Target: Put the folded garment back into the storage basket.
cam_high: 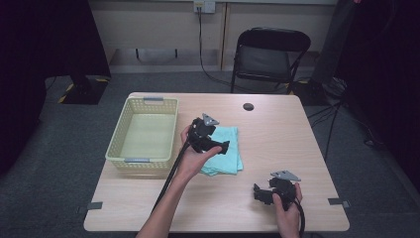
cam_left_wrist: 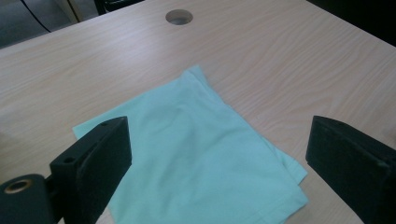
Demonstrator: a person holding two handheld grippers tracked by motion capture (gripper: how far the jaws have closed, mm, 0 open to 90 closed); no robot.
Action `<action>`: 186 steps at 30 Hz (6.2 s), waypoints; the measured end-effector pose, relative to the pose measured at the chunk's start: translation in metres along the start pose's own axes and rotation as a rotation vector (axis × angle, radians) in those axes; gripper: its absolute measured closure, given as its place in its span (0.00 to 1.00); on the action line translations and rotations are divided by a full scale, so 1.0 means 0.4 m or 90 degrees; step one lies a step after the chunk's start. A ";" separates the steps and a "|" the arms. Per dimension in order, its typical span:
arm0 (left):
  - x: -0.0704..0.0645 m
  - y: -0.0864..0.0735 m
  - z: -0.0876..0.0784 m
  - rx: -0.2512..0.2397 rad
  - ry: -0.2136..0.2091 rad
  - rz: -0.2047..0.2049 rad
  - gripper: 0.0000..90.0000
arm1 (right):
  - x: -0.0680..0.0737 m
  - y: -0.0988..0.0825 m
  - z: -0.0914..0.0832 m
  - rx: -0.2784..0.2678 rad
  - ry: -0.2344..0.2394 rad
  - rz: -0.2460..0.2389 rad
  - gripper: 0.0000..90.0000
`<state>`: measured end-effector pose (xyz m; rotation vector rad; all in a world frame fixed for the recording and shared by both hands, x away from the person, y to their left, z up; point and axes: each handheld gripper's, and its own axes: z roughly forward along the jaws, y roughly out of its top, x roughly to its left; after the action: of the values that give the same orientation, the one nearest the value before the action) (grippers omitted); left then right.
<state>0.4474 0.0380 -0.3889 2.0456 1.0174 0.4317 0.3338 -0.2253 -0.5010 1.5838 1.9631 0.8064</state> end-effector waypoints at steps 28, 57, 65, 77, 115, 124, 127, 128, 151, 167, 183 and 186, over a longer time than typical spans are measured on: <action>0.035 -0.079 0.158 0.094 0.013 -0.019 0.05 | 0.000 0.000 0.000 0.000 0.000 0.000 0.00; 0.008 -0.143 0.212 0.165 0.050 -0.015 0.00 | 0.000 0.000 0.000 0.000 0.000 0.000 0.00; 0.008 -0.149 0.212 0.153 0.045 -0.010 0.00 | 0.000 0.000 0.000 0.000 0.000 0.000 0.00; 0.005 -0.143 0.216 0.166 0.056 -0.025 0.00 | 0.001 0.000 0.001 0.000 0.001 -0.001 0.00; 0.055 -0.145 0.168 0.142 -0.018 0.017 0.82 | 0.002 0.000 0.000 0.000 0.004 -0.004 0.00; 0.058 -0.159 0.147 0.132 -0.039 -0.001 0.84 | 0.002 0.001 0.000 0.001 0.005 -0.004 0.00; 0.055 -0.154 0.141 0.125 -0.042 0.001 0.84 | 0.002 0.001 0.000 0.001 0.005 -0.004 0.00; 0.053 -0.152 0.137 0.120 -0.041 0.000 0.84 | 0.002 0.001 0.000 0.001 0.005 -0.004 0.00; 0.028 -0.088 0.048 0.064 -0.040 0.026 0.85 | 0.003 0.001 0.000 0.000 0.009 -0.008 0.00; 0.024 -0.065 0.010 0.040 -0.034 0.034 0.85 | 0.003 0.001 0.000 0.001 0.008 -0.008 0.00; 0.030 -0.046 -0.022 0.020 -0.029 0.036 0.85 | 0.003 0.001 0.000 0.001 0.009 -0.008 0.00; 0.030 -0.042 -0.026 0.020 -0.026 0.041 0.84 | 0.003 0.001 0.000 0.000 0.008 -0.009 0.00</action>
<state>0.4399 0.0587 -0.3959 2.1114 0.9419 0.4073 0.3338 -0.2242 -0.5009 1.5679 1.9815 0.8128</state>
